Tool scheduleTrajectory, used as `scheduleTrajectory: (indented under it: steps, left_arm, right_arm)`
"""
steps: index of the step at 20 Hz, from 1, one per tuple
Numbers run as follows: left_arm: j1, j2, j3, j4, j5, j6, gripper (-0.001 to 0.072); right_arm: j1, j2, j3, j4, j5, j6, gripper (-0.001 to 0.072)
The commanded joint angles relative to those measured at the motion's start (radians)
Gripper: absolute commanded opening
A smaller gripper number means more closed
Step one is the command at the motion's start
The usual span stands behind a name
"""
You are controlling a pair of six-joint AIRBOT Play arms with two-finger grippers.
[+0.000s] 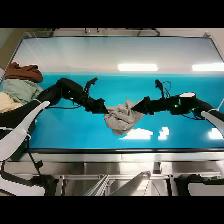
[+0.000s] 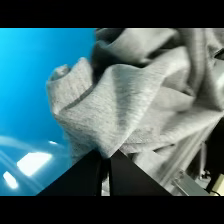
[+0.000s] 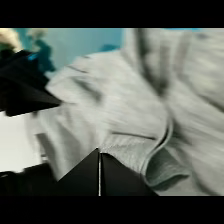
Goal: Fold the shirts.
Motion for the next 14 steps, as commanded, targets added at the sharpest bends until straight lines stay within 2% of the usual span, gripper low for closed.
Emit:
scheduleTrajectory:
  steps: [1,5,8,10,12,14]
  left_arm:
    - [0.002,0.061,0.161,-0.011,0.157,0.0,0.0014]
    - [0.041,0.31,0.354,-0.011,0.29,-0.094,0.0015]
    - [0.039,0.496,0.522,-0.009,0.342,-0.137,0.0015]
    - [0.016,0.593,0.605,-0.003,0.333,-0.137,0.0016]
    - [-0.02,0.661,0.662,-0.001,0.31,-0.137,0.0016]
    - [-0.039,0.7,0.695,0.031,0.273,-0.133,0.0025]
  right_arm:
    - [-0.065,0.106,0.026,0.154,0.155,-0.088,0.0016]
    - [-0.196,0.399,0.085,0.343,0.245,-0.111,0.0016]
    - [-0.292,0.675,0.161,0.432,0.238,-0.131,0.0015]
    - [-0.329,0.848,0.198,0.426,0.169,-0.131,0.0016]
    - [-0.331,0.996,0.206,0.394,0.033,-0.131,0.0015]
    - [-0.33,1.09,0.207,0.281,-0.106,-0.127,0.0015]
